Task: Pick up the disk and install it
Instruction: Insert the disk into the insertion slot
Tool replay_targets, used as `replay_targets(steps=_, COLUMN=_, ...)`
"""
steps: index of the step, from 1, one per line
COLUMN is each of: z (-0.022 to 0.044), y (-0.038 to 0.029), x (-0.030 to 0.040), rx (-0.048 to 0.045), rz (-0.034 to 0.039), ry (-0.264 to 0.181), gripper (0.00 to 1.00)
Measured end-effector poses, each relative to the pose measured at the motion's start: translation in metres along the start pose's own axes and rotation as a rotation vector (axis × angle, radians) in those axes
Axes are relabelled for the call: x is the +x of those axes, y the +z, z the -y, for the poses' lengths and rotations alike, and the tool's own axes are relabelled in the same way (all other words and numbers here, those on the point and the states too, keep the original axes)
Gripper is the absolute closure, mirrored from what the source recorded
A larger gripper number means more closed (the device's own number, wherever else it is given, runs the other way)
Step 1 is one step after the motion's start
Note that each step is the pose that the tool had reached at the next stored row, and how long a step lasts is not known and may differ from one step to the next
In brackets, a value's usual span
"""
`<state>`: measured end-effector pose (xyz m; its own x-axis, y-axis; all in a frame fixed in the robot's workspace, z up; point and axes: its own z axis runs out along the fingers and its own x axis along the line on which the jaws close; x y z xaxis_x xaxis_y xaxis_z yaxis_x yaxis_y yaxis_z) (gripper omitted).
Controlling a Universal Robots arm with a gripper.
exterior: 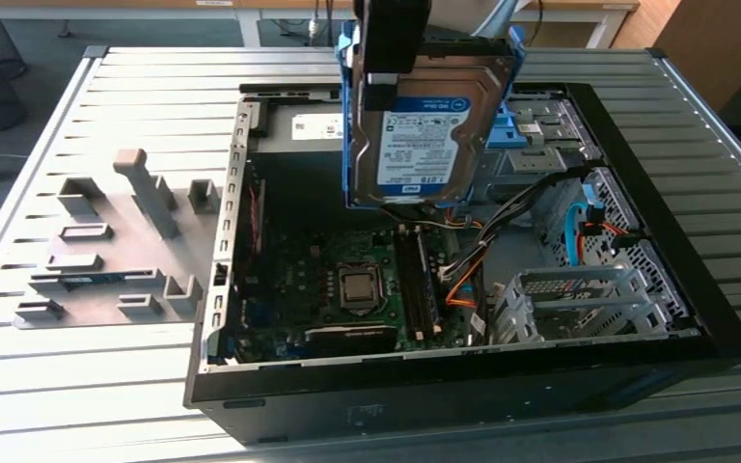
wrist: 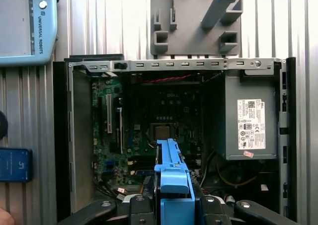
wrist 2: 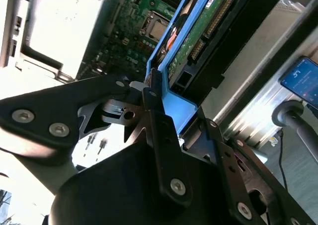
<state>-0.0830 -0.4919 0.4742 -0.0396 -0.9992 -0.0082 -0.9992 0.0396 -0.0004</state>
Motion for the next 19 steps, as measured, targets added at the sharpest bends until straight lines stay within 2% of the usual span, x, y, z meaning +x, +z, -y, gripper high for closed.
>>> replay_targets(steps=3, z=0.0002, y=0.0001, x=0.0096, rx=0.0001, rz=-0.0015, ry=0.0, gripper=0.63)
replay_targets(steps=6, z=0.0004, y=0.0001, x=0.0157, rx=0.0001, rz=-0.0025, ry=0.0, gripper=0.63)
replay_targets(steps=13, z=0.0006, y=0.0002, x=0.0172, rx=0.0001, rz=-0.0031, ry=0.0, gripper=0.63)
replay_targets(steps=15, z=0.0037, y=0.0006, x=0.018, rx=0.0002, rz=-0.003, ry=-0.001, gripper=0.63)
replay_targets(steps=19, z=0.0151, y=0.001, x=0.0195, rx=0.0001, rz=-0.0032, ry=-0.001, gripper=0.63)
